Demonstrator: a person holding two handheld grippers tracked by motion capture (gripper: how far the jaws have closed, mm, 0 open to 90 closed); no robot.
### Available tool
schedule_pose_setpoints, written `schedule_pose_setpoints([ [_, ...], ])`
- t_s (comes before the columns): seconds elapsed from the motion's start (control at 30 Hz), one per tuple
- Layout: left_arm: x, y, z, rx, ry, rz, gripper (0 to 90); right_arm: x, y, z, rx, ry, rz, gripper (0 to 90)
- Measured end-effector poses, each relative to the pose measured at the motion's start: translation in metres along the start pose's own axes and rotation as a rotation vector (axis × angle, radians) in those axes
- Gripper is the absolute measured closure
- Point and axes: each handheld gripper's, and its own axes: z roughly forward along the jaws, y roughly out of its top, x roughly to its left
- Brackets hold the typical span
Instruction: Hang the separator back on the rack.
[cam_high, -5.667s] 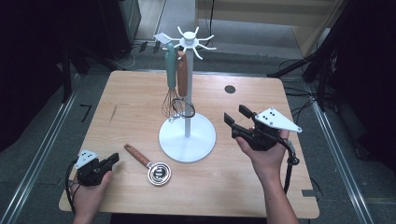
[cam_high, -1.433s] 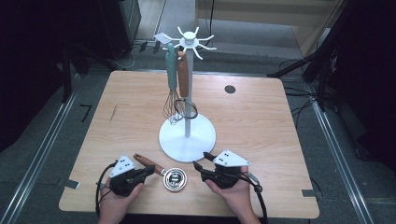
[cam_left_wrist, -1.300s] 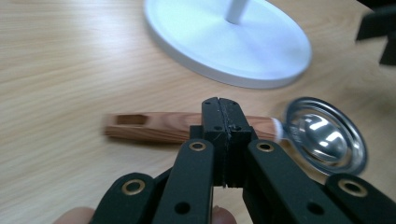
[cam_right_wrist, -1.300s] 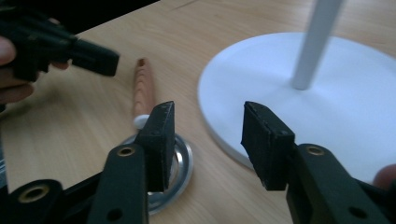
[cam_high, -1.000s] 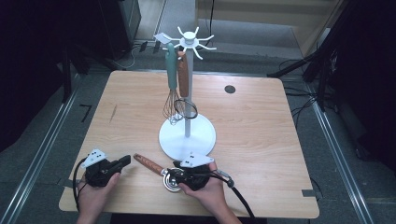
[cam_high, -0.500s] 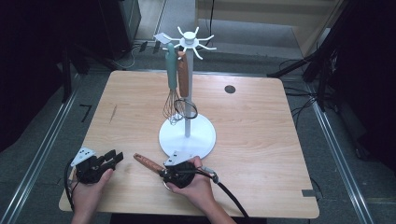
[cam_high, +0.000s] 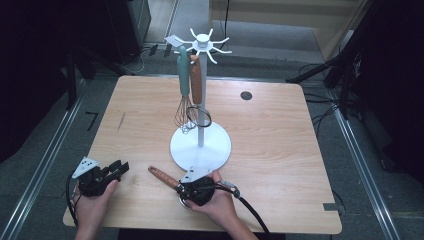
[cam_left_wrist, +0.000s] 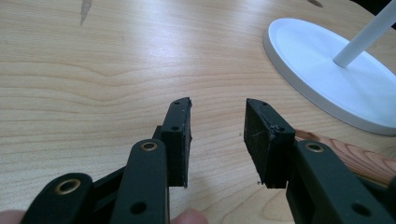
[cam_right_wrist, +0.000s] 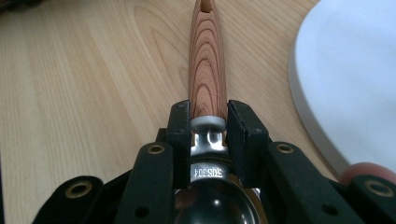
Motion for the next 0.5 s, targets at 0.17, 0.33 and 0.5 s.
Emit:
schedule_pose_setpoints([
  [0.17, 0.000, 0.000, 0.000, 0.000, 0.000, -0.003, 61.9, -0.005, -0.010, -0.012, 0.000, 0.004, 0.007, 73.1],
  [0.33, 0.001, -0.001, 0.001, -0.002, -0.001, 0.002, 61.5, -0.012, -0.021, -0.024, -0.004, -0.010, 0.021, 73.0],
  [0.5, 0.001, -0.001, 0.001, -0.007, -0.001, 0.002, 61.2, -0.017, -0.033, -0.037, -0.009, -0.012, 0.033, 73.0],
])
